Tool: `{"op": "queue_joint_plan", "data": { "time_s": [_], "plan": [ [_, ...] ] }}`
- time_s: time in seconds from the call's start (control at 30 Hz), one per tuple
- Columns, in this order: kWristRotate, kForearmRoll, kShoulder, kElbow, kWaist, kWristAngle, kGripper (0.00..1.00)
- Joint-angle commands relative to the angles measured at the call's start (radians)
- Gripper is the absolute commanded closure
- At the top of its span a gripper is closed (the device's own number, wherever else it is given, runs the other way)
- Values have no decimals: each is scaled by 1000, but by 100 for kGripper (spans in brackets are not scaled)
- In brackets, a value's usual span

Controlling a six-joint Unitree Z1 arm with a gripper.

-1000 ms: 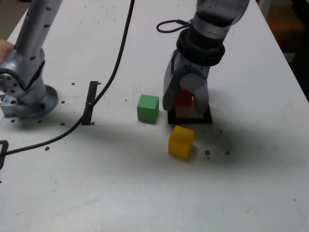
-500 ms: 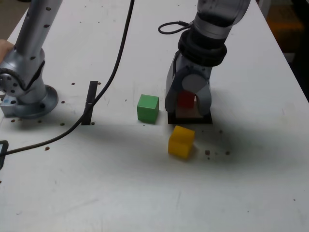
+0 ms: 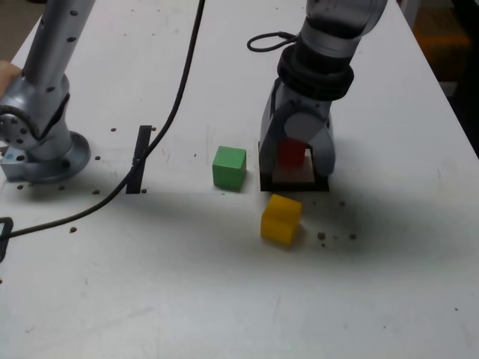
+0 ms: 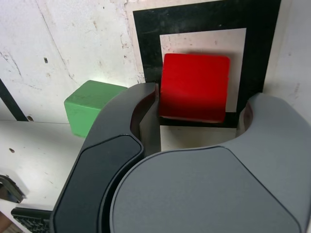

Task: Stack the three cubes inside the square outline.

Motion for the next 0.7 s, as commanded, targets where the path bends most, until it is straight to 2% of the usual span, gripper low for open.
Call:
{"op": "queue_joint_plan", "data": {
  "time_s": [0.0, 0.4, 0.67],
  "plan": [
    [0, -2, -10, -2, 2, 7, 31],
    [-7, 12, -16, -22, 2, 53, 21],
    [-31, 62, -18, -55, 2, 96, 20]
  ]
}}
